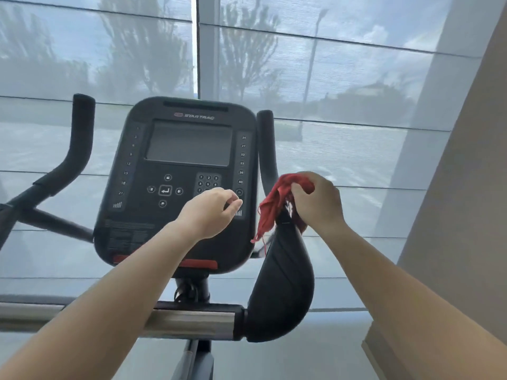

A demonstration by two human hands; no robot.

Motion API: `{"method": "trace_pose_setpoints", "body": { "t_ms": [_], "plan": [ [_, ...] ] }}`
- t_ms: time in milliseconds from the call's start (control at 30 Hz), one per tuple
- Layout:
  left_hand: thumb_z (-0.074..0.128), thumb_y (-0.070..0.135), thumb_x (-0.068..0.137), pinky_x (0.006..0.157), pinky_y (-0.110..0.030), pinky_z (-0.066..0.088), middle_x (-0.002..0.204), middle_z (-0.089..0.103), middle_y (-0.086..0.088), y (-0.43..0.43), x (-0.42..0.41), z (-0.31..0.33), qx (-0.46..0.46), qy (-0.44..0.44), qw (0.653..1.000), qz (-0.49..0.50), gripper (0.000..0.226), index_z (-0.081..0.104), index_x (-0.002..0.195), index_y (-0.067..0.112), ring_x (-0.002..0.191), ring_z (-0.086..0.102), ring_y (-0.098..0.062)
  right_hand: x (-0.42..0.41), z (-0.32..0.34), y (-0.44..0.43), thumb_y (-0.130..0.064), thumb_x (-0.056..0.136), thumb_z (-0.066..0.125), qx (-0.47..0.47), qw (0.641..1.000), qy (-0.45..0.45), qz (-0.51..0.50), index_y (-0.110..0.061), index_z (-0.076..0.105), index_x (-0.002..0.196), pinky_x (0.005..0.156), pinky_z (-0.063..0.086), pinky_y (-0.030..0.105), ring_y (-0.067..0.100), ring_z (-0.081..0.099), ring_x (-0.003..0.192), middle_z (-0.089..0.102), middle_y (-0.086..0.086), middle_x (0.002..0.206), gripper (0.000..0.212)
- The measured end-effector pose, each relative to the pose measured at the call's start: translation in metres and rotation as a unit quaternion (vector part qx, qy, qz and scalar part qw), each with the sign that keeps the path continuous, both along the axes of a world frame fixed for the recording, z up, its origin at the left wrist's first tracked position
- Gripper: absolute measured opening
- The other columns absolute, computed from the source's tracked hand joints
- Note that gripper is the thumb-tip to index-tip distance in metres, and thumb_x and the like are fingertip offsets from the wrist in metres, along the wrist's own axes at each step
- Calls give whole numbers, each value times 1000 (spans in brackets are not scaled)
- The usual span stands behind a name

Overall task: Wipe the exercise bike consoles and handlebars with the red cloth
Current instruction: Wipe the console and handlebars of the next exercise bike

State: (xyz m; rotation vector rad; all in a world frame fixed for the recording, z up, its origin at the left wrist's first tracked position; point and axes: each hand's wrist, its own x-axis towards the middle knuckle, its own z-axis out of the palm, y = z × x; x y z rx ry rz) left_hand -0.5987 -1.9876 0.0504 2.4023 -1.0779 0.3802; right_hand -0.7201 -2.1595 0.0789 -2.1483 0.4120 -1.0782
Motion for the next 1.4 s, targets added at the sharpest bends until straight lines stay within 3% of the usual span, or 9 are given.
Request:
{"method": "trace_pose_setpoints", "body": {
  "t_ms": [133, 233, 300, 400, 633, 800, 967, 1267, 1400],
  "plan": [
    [38, 43, 94, 86, -36, 47, 107, 58, 6, -13, 18, 1, 1, -2, 1000, -13, 29, 59, 106, 28, 98, 56, -16, 28, 8, 2, -10, 84, 54, -30, 999, -23, -38, -23, 65, 103, 83, 33, 11, 10, 52, 98, 56, 2, 114, 25],
    [38, 43, 94, 86, -37, 48, 107, 59, 7, -16, 29, -15, -8, 12, 1000, -19, 28, 59, 106, 28, 97, 56, -16, 39, -3, 8, -19, 88, 51, -30, 994, 101, 38, -35, 67, 93, 75, 40, 13, 5, 57, 88, 64, -11, 96, 23],
    [39, 43, 94, 87, -38, 48, 108, 59, 5, -16, 38, -29, 2, 35, 999, -24, 29, 57, 110, 27, 98, 56, -16, 41, -12, 10, -40, 84, 53, -18, 988, 146, 55, -44, 63, 90, 73, 42, 15, -4, 59, 82, 65, -25, 81, 13],
    [42, 42, 93, 91, -39, 46, 119, 55, 3, -17, 49, -41, 28, 40, 999, -15, 34, 52, 121, 25, 110, 52, -17, 46, -13, 10, -65, 70, 57, -29, 986, 164, 25, -48, 61, 96, 75, 44, 18, -10, 58, 81, 66, -31, 80, 32],
    [44, 41, 92, 106, -47, 33, 149, 28, 2, -14, 62, -56, 50, 29, 998, 7, 53, 32, 141, 23, 138, 20, -19, 58, -10, 15, -29, 77, 58, -69, 984, 144, -84, -31, 69, 92, 73, 48, 26, 13, 62, 83, 70, -8, 83, 19],
    [40, 45, 93, 109, -53, 26, 154, 19, 0, -18, 68, -62, 64, 50, 996, 19, 56, 28, 143, 23, 142, 11, -19, 52, -12, 11, -23, 75, 57, -49, 982, 153, -96, -24, 68, 71, 59, 46, 26, 16, 62, 68, 66, -3, 65, 12],
    [36, 46, 94, 113, -53, 18, 157, 9, 1, -22, 80, -54, 107, -37, 994, 7, 56, 25, 143, 23, 144, 3, -21, 80, 6, 9, -17, 82, 57, -41, 988, 117, -94, -14, 71, 80, 69, 49, 31, 21, 63, 76, 69, 6, 78, 14],
    [34, 54, 92, 110, -60, 9, 151, -31, 0, -27, 90, -78, 201, -4, 980, 12, 75, -12, 146, 30, 141, -24, -25, 68, 0, -9, -30, 82, 61, -26, 988, 137, -62, -21, 66, 67, 53, 48, 28, 12, 61, 61, 65, -2, 63, 18],
    [33, 54, 92, 110, -59, 9, 151, -32, 0, -26, 90, -77, 205, -2, 979, 10, 74, -12, 146, 30, 141, -24, -25, 79, 11, -12, -23, 82, 61, 21, 994, 61, -89, -17, 69, 80, 68, 56, 41, 24, 66, 77, 69, 4, 77, 10]
  ]
}}
